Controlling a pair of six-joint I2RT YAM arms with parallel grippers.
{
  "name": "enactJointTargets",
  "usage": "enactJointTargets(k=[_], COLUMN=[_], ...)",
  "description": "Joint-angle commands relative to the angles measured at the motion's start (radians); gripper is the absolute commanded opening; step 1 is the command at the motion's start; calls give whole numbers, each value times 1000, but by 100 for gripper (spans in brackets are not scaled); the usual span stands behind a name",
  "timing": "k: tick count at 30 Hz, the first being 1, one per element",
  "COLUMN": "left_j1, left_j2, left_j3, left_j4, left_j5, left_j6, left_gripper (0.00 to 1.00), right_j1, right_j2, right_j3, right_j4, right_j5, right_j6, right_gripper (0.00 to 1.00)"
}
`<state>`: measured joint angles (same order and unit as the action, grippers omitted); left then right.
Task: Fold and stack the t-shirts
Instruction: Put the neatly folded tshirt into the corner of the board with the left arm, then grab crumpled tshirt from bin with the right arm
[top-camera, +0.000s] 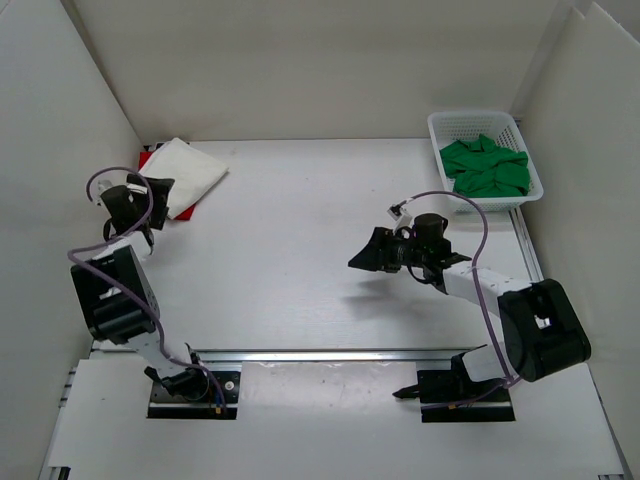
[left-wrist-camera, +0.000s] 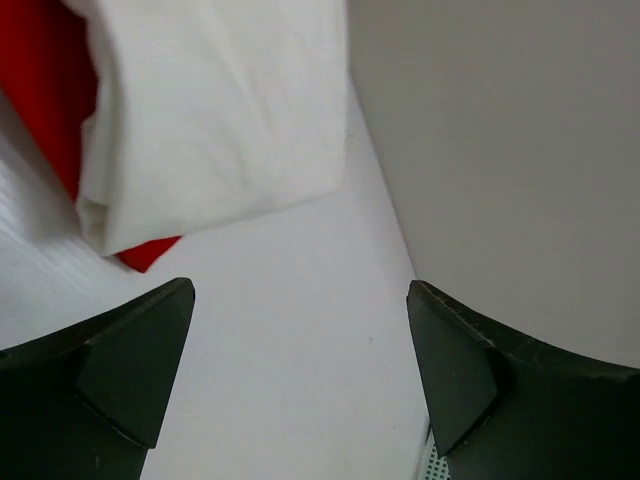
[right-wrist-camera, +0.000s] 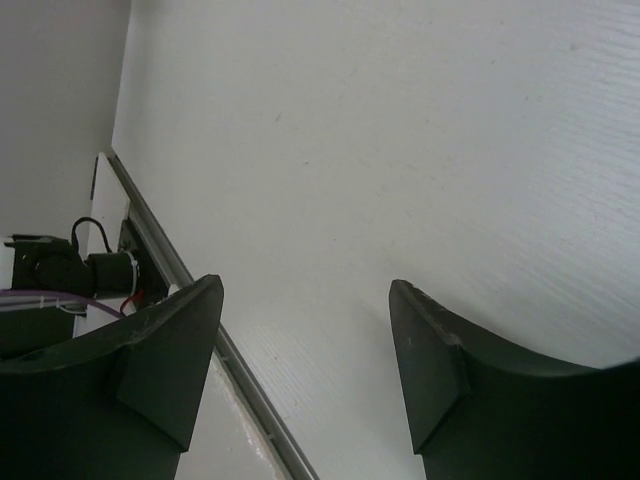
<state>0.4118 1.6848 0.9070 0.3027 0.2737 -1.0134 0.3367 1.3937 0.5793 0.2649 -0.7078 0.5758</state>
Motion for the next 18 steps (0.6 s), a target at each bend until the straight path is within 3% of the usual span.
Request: enactJointTargets(k=[1, 2, 4, 5, 6, 10, 13, 16, 18], left_j1=[-14, -25, -69, -126, -207, -506, -811, -1038, -1128], left_j2=[-158, -190, -239, -267, -276, -300, -287, -271, -254], left_j3=[-48, -83, -120, -115, -102, -77, -56, -89, -130], left_j4=[73, 90, 92, 67, 40, 13, -29, -2, 4], left_j5=[-67, -71, -96, -108, -120, -125, -114, -67, -55], left_j6=[-10, -13, 31, 57, 117, 232, 309, 378, 406], left_gripper=[99, 99, 99, 99, 99, 99, 99, 99, 99], right_j1=[1, -7, -13, -19, -27, -102, -233, -367, -436], right_j2=[-35, -47, -53, -44, -36, 39, 108, 161, 210], right_j3=[13, 16, 46, 83, 105, 330, 477, 560, 641], right_j4=[19, 25, 13, -13, -41, -167, -243, -265, -320], right_j5=[45, 72, 109, 160, 189, 332, 409, 517, 602], right_j6=[-19, -8, -20, -34, -50, -108, -139, -133, -151], right_gripper=[66, 61, 39, 14, 0, 0, 0, 6, 12])
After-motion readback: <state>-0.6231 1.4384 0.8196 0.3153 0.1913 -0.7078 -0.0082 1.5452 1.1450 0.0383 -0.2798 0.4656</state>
